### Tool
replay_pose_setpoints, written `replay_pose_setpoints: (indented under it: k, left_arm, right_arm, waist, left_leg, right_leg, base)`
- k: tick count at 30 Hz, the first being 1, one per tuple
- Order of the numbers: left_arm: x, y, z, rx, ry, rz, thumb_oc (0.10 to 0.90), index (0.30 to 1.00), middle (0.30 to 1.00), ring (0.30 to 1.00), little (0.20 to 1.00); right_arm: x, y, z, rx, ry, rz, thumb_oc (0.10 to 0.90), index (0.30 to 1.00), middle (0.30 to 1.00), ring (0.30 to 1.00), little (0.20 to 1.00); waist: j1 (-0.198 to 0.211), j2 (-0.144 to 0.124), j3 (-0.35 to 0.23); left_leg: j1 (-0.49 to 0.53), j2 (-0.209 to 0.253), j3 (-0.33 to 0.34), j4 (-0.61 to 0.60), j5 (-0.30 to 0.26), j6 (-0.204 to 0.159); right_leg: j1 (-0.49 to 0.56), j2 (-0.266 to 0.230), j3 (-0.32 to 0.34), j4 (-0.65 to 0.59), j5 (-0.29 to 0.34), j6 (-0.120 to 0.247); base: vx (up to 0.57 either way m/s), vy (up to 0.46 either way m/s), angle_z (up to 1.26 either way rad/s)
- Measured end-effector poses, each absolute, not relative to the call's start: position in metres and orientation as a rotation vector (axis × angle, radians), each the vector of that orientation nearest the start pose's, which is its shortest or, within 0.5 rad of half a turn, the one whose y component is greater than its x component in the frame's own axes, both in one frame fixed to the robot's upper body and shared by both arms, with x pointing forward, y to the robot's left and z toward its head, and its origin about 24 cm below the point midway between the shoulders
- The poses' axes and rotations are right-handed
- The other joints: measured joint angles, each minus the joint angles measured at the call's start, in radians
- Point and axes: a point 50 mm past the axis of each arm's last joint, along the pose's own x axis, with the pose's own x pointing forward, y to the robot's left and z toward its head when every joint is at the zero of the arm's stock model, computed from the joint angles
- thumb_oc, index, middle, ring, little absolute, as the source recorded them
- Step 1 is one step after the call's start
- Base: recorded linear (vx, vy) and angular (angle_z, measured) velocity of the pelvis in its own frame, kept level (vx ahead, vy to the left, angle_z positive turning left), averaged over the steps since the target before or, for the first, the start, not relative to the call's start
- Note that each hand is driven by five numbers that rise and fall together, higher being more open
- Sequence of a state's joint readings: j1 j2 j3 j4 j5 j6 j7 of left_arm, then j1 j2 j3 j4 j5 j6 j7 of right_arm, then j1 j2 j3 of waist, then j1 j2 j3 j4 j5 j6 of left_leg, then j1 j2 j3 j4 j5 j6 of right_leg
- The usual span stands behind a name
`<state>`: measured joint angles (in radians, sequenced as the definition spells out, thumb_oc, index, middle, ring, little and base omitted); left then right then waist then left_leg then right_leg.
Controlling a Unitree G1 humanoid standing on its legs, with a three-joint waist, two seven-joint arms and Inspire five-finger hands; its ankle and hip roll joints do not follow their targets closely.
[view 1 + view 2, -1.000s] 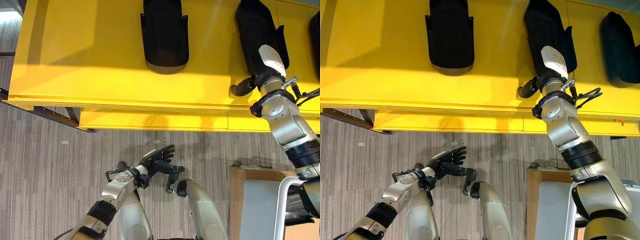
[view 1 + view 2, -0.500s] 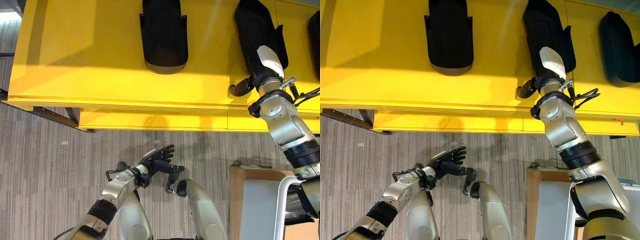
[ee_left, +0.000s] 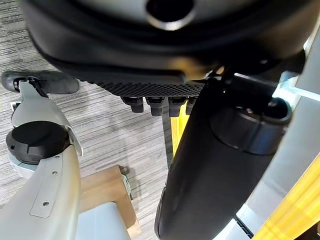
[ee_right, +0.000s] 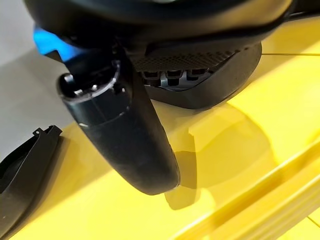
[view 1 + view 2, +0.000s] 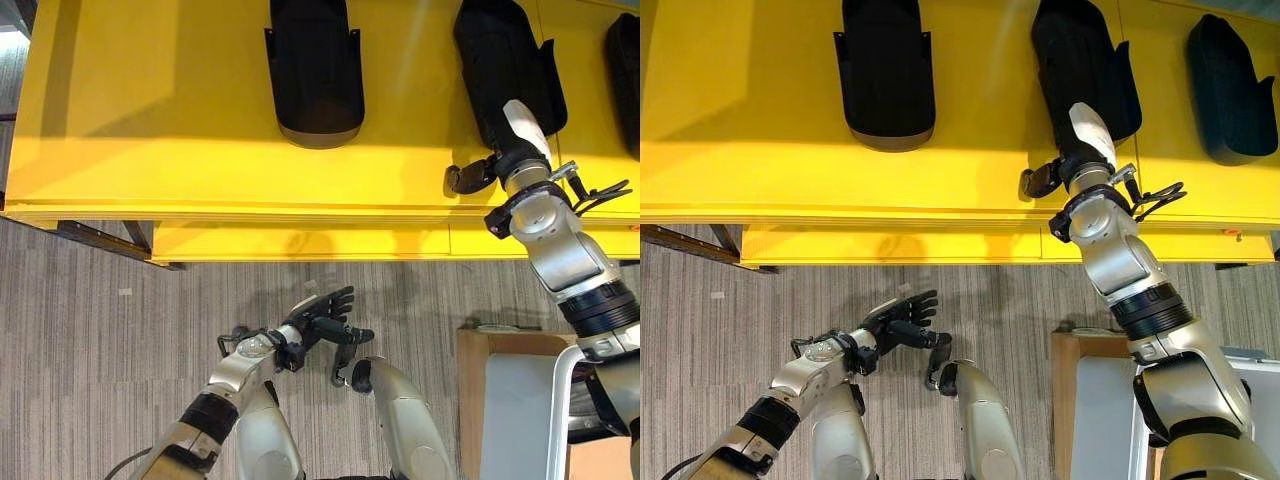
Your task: Move parts from the plastic box to the shelf.
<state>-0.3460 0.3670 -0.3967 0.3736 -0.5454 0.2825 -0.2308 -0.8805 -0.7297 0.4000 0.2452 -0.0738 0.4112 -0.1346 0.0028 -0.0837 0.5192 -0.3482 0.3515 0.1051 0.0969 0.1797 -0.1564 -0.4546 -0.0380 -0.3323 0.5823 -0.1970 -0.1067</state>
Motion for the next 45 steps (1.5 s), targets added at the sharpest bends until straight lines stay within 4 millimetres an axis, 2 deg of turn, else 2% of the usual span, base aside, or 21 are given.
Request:
replay_pose_setpoints:
  k: [14,20,25,34,45]
  left_arm:
    - [0.301,0.125,0.017,-0.05,0.431,-0.515,0.9,1.0,1.0,1.0,1.0]
    - [0.299,0.118,0.015,-0.078,0.444,-0.5,0.9,1.0,1.0,1.0,1.0]
    - [0.297,0.11,0.013,-0.072,0.459,-0.521,0.9,1.0,1.0,1.0,1.0]
    - [0.306,0.105,0.024,-0.054,0.426,-0.508,0.9,1.0,1.0,1.0,1.0]
    - [0.308,0.099,0.028,-0.074,0.422,-0.524,0.9,1.0,1.0,1.0,1.0]
  right_arm:
    - [0.371,-0.191,0.23,-0.779,-0.192,-0.11,0.9,1.0,1.0,1.0,1.0]
    - [0.372,-0.185,0.23,-0.729,-0.193,-0.089,0.9,1.0,1.0,1.0,1.0]
    - [0.372,-0.185,0.23,-0.728,-0.195,-0.088,0.9,1.0,1.0,1.0,1.0]
    - [0.372,-0.185,0.232,-0.729,-0.2,-0.115,0.9,1.0,1.0,1.0,1.0]
    - [0.374,-0.183,0.236,-0.817,-0.216,-0.185,0.9,1.0,1.0,1.0,1.0]
  waist:
    - [0.002,0.0,0.0]
    - [0.002,0.0,0.0]
    - [0.0,0.0,0.0]
    - [-0.002,0.0,0.0]
    - [-0.004,0.0,0.0]
  left_leg:
    - [0.009,0.0,0.0,0.001,0.0,0.0]
    - [0.013,0.0,0.0,0.001,0.0,0.0]
    - [0.012,0.0,0.0,0.003,0.0,0.0]
    - [0.012,-0.001,0.001,0.003,0.0,0.0]
    - [0.017,-0.004,0.015,0.005,-0.003,-0.003]
  right_leg:
    - [0.008,-0.001,0.001,0.002,0.004,-0.006]
    - [0.011,-0.001,0.001,-0.003,0.004,-0.006]
    - [0.011,-0.001,0.001,-0.002,0.004,-0.006]
    - [0.01,-0.001,0.001,0.0,0.004,-0.005]
    - [0.008,-0.003,0.016,-0.004,0.002,0.0]
  base:
    - [0.0,0.0,0.0]
    - [0.0,0.0,0.0]
    - [0.0,0.0,0.0]
    - [0.0,0.0,0.0]
    - [0.0,0.022,-0.01]
